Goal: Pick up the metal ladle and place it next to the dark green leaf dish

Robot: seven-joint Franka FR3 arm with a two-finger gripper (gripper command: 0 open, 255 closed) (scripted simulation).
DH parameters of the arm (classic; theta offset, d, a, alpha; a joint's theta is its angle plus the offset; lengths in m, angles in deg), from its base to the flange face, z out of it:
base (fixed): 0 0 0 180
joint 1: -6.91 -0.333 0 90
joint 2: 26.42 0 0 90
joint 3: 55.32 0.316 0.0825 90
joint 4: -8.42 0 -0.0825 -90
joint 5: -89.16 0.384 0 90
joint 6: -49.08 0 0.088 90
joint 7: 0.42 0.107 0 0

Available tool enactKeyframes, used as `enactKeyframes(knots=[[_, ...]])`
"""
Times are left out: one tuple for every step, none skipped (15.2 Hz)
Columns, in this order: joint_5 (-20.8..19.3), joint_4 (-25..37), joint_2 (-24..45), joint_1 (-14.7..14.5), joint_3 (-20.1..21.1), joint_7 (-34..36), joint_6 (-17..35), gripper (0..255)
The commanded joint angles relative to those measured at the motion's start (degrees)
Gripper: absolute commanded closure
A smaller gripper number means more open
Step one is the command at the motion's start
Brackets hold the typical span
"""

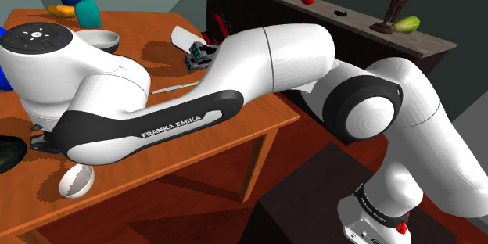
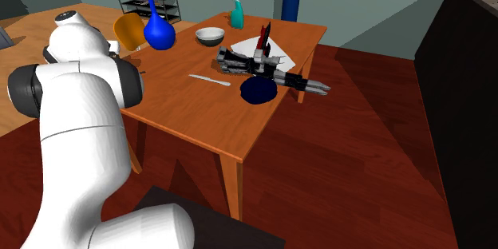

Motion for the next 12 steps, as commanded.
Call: enactKeyframes(knots=[[0.0,0.0,0.0,0.0,0.0,0.0,0.0,255],[0.0,0.0,0.0,0.0,0.0,0.0,0.0,0],[0.0,0.0,0.0,0.0,0.0,0.0,0.0,0],[0.0,0.0,0.0,0.0,0.0,0.0,0.0,0],[0.0,0.0,0.0,0.0,0.0,0.0,0.0,0],[0.0,0.0,0.0,0.0,0.0,0.0,0.0,0],[0.0,0.0,0.0,0.0,0.0,0.0,0.0,0],[0.1,-1.2,-1.7,0.1,0.2,0.1,-0.5,0],[0.3,-2.3,-3.3,0.2,0.5,0.2,-1.2,0],[0.5,-3.1,-4.9,0.3,0.7,0.3,-1.9,0],[0.7,-3.7,-6.0,0.3,0.9,0.3,-2.5,0],[0.7,-3.7,-6.0,0.3,0.9,0.3,-2.5,0]])
